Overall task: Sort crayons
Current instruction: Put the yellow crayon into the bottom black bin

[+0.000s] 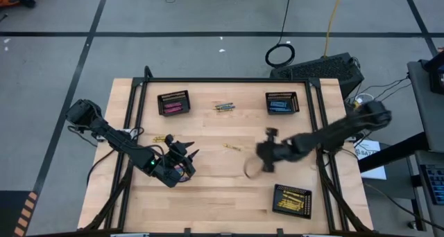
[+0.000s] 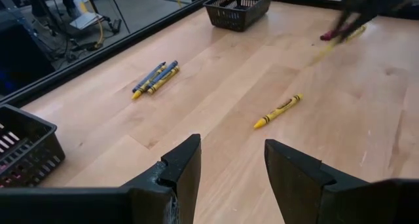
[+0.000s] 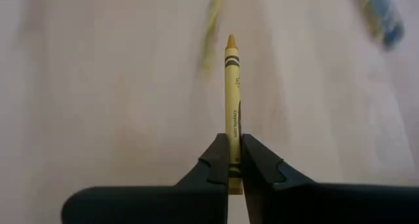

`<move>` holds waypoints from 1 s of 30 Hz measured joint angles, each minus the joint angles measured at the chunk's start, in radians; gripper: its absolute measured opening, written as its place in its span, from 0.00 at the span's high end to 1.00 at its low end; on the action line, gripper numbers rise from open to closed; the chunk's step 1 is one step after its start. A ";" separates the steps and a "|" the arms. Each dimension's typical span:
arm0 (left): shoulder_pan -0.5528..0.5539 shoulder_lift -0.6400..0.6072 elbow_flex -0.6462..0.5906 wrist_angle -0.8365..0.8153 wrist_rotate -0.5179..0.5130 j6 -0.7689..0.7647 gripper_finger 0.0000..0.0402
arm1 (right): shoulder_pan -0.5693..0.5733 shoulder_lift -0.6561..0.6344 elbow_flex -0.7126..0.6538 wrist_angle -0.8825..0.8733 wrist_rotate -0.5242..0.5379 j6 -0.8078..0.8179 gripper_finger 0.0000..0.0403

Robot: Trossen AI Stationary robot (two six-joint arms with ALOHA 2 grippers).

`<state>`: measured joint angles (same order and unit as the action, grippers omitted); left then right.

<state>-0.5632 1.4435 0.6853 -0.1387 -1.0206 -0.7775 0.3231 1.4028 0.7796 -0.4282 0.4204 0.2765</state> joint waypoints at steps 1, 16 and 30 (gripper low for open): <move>0.000 0.000 0.000 0.000 0.000 0.001 0.57 | 0.057 -0.036 0.024 -0.103 -0.003 0.059 1.00; 0.000 0.000 0.000 -0.002 -0.039 0.087 0.57 | 0.724 -0.181 0.180 -0.376 -0.298 1.121 1.00; 0.001 0.000 0.000 -0.001 -0.050 0.131 0.57 | 0.730 0.083 0.180 -0.319 -0.295 1.116 0.97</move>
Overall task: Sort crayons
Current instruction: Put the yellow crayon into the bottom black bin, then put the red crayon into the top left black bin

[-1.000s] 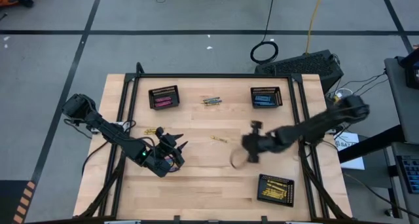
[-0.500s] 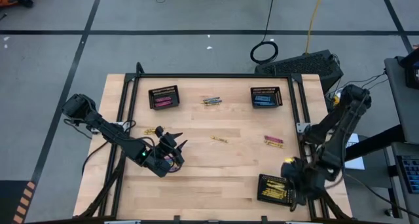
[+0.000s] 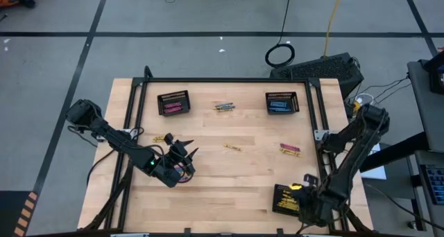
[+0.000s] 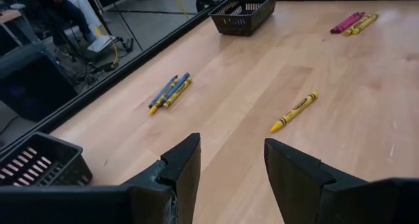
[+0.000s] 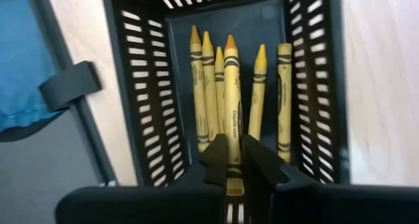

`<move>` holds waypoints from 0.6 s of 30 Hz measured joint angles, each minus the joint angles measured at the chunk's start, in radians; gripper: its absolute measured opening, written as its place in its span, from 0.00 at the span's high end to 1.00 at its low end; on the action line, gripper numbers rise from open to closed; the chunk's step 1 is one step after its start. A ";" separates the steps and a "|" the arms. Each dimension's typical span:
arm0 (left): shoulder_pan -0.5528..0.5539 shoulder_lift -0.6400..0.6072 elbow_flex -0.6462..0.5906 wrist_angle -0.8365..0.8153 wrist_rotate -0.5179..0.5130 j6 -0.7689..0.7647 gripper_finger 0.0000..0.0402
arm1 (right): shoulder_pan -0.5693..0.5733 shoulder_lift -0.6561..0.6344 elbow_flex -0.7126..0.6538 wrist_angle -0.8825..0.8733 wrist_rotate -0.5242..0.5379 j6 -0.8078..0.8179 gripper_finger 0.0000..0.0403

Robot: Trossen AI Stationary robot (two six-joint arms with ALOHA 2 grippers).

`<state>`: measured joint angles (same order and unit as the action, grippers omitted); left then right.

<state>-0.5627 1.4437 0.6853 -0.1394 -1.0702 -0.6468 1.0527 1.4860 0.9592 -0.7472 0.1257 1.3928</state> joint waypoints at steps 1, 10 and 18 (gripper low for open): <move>-0.001 0.000 0.000 0.000 -0.003 0.000 0.57 | -0.006 0.011 0.000 0.000 0.000 -0.010 0.96; -0.001 0.000 0.000 0.004 -0.004 -0.001 0.57 | -0.049 0.045 0.000 -0.043 0.002 -0.028 0.82; -0.001 0.000 0.000 0.033 -0.004 -0.001 0.57 | -0.101 0.032 0.000 -0.017 0.000 -0.114 0.69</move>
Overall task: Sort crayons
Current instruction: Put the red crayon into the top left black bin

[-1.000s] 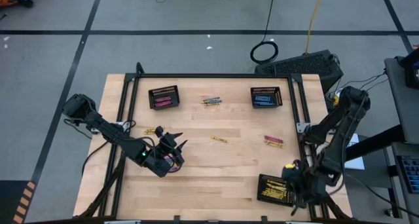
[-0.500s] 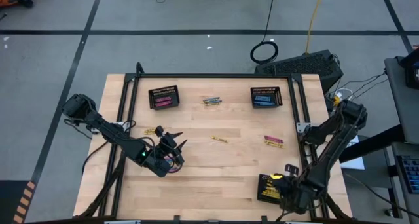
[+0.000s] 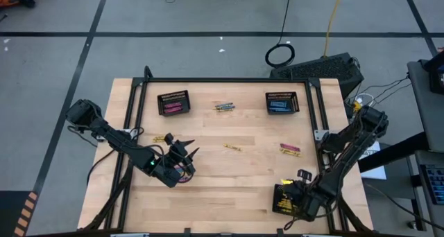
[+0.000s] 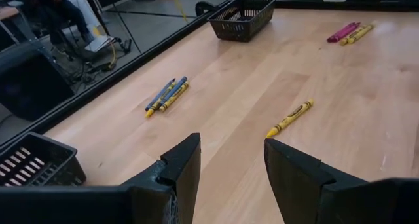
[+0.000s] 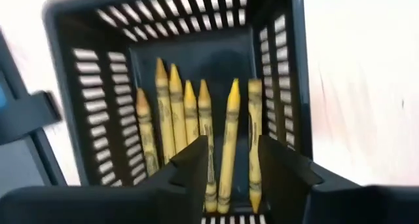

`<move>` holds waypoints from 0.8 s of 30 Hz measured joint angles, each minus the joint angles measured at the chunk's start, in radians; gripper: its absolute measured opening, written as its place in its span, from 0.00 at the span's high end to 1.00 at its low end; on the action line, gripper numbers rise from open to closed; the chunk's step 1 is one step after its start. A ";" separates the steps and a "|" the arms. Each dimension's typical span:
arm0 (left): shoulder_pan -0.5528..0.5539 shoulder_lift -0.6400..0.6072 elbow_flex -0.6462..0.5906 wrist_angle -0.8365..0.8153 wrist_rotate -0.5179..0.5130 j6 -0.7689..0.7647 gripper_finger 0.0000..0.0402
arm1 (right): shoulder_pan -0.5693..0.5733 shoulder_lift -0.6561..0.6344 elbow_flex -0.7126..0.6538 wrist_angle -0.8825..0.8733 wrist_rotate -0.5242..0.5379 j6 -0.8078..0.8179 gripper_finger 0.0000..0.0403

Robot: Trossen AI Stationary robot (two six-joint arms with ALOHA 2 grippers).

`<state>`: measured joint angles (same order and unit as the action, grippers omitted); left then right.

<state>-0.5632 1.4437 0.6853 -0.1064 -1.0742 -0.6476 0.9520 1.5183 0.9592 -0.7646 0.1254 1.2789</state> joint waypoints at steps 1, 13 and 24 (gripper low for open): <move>0.000 0.000 0.000 0.002 0.000 0.000 0.57 | -0.010 -0.008 0.000 0.013 -0.002 -0.009 0.69; 0.000 0.000 0.000 0.104 0.000 0.028 0.57 | -0.092 -0.182 0.000 0.073 0.144 -0.162 0.72; 0.037 0.000 0.000 0.389 0.079 0.318 0.57 | -0.182 -0.151 0.000 0.097 1.023 -0.585 0.72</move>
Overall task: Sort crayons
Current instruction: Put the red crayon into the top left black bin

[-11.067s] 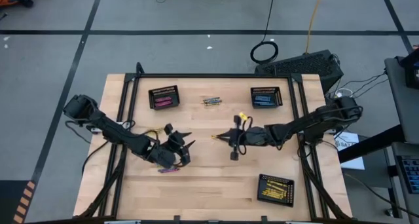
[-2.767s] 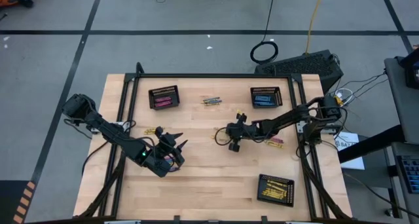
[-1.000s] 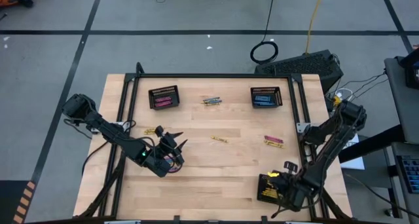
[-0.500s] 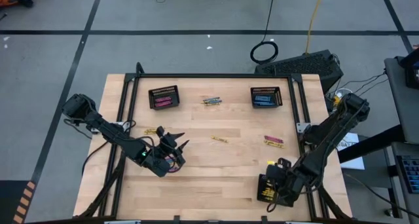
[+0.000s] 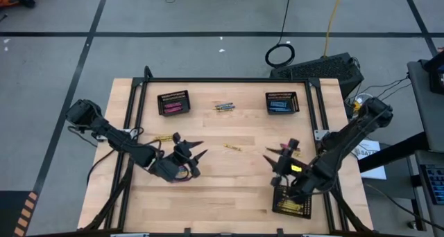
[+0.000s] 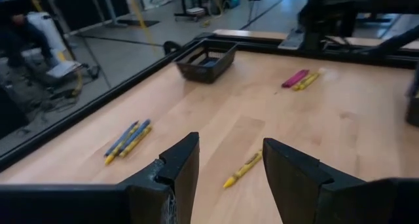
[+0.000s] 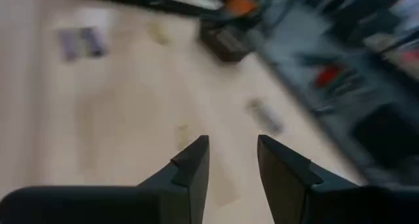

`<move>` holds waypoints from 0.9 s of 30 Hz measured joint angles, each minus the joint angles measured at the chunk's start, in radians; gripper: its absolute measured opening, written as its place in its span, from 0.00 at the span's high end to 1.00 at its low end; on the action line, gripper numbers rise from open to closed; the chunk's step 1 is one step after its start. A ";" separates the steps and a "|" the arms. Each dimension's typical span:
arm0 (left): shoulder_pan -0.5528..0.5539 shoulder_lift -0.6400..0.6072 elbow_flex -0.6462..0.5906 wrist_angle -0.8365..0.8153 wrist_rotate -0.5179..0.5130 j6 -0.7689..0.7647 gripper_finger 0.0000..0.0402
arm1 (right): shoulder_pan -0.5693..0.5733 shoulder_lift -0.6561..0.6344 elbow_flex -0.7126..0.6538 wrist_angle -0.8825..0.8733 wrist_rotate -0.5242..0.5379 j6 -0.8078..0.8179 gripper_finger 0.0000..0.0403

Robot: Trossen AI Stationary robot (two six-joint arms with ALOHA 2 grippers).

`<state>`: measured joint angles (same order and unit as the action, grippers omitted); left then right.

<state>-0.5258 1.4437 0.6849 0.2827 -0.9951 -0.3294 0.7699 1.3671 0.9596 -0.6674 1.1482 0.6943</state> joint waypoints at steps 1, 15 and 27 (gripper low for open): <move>0.006 0.000 0.000 0.011 0.016 0.008 0.57 | -0.014 0.009 -0.004 0.000 0.007 -0.025 0.72; 0.080 0.000 0.000 0.025 0.067 0.024 0.57 | -0.336 0.027 -0.398 0.994 -0.484 -0.388 0.72; 0.112 0.000 0.000 0.020 0.304 0.074 0.57 | -0.410 0.027 -0.493 1.303 -0.552 -0.446 0.72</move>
<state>-0.4133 1.4437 0.6849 0.3022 -0.6911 -0.2556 0.3595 1.3937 0.4667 0.6354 0.5964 0.2482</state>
